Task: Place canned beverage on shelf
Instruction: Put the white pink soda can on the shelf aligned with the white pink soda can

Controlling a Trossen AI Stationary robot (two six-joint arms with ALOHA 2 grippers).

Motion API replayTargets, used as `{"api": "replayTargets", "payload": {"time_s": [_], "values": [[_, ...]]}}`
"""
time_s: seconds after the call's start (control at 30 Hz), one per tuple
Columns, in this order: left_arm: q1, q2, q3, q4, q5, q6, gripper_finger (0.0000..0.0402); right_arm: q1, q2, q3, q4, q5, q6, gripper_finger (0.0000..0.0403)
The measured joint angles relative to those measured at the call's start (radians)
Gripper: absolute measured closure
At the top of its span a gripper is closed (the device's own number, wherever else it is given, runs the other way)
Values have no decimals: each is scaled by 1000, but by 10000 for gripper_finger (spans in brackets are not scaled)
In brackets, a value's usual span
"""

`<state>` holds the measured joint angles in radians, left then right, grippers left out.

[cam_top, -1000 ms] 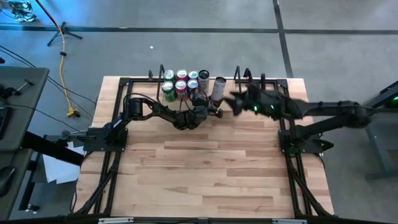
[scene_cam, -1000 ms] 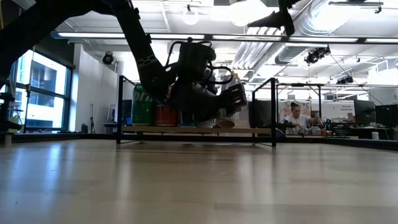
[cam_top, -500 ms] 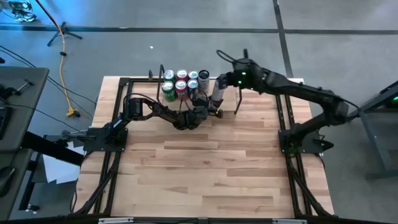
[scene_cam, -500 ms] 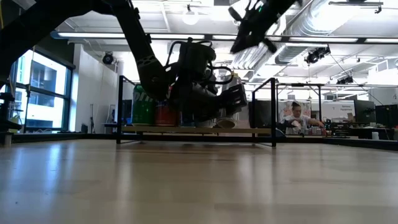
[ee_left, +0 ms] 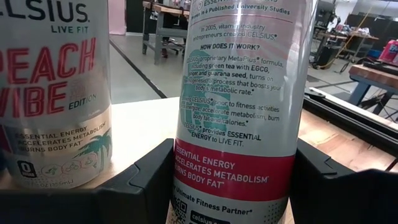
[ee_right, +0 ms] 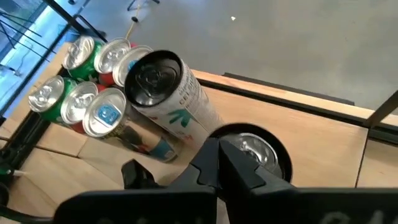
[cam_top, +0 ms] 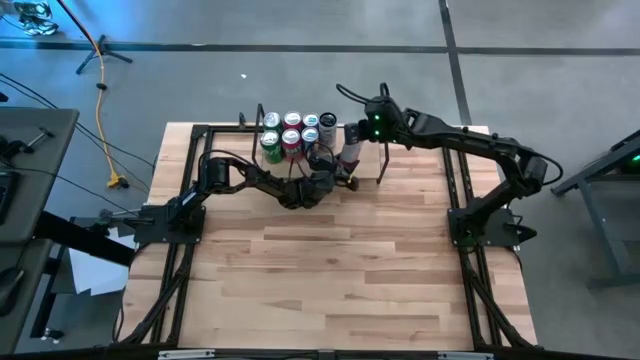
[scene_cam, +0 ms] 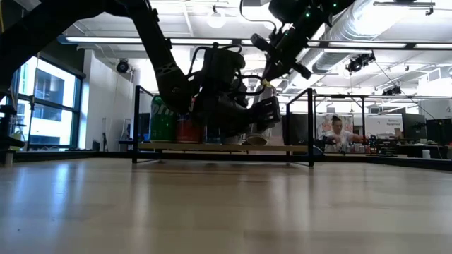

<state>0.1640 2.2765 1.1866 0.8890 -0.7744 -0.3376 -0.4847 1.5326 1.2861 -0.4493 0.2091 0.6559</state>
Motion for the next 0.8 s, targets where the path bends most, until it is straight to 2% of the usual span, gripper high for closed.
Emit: {"api": "replayTargets", "payload": {"time_s": [0.8], "values": [[1, 0, -1, 0, 3, 2, 206, 0, 31, 1, 2, -15, 2, 403]]}}
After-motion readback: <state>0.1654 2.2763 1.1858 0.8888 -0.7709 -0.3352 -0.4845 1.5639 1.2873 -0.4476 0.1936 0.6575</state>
